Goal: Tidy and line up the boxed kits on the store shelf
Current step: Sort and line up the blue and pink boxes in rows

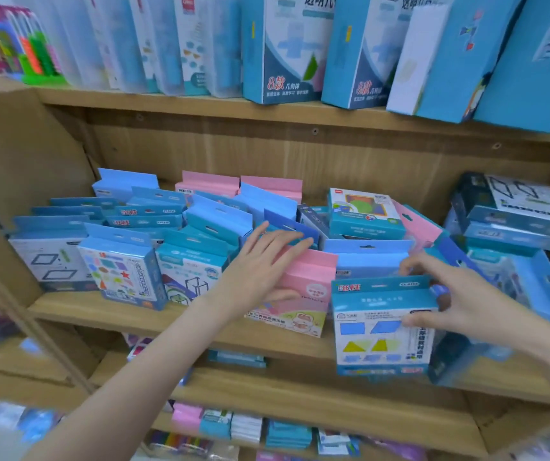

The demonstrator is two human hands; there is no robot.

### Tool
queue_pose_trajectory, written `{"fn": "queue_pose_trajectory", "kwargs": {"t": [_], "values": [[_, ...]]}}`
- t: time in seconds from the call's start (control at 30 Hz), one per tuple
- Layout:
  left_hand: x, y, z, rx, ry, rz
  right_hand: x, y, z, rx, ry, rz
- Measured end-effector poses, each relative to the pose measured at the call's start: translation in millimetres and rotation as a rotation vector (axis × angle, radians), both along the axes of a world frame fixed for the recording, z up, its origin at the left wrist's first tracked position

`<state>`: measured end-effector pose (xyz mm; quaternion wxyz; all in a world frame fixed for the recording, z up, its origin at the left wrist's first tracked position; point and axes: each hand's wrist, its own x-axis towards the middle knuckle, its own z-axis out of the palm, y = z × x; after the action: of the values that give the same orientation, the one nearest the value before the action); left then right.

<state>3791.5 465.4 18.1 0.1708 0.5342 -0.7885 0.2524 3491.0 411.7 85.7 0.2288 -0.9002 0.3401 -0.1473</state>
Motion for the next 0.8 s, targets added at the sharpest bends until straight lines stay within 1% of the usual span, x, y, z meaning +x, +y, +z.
{"fn": "queue_pose_trajectory", "kwargs": {"t": [0.07, 0.13, 0.2, 0.3, 0.37, 0.43, 0.5, 0.6, 0.7, 0.8], "values": [[0, 13, 1, -0.029, 0.087, 0.007, 9, -1, -9, -0.020, 0.005, 0.013], [3, 33, 3, -0.076, 0.251, 0.032, 19, 2, -15, -0.030, 0.003, 0.031], [15, 57, 5, -0.101, 0.401, 0.105, 33, 10, -17, -0.023, -0.039, 0.044], [50, 89, -5, -0.099, 0.470, 0.256, 63, 27, -16, -0.005, -0.127, 0.059], [81, 101, -14, -0.106, 0.558, 0.370, 98, 39, -15, 0.016, -0.185, 0.064], [110, 109, -18, -0.114, 0.632, 0.437, 141, 49, -17, 0.030, -0.219, 0.088], [136, 119, -18, -0.112, 0.664, 0.459, 188, 58, -19, 0.050, -0.242, 0.121], [182, 138, -22, -0.071, 0.657, 0.460, 258, 72, -25, 0.072, -0.237, 0.168], [225, 157, -31, 0.025, 0.692, 0.440, 314, 89, -33, -0.016, -0.226, 0.208], [242, 160, -48, 0.161, 0.714, 0.358, 350, 97, -50, -0.135, -0.194, 0.175]]}}
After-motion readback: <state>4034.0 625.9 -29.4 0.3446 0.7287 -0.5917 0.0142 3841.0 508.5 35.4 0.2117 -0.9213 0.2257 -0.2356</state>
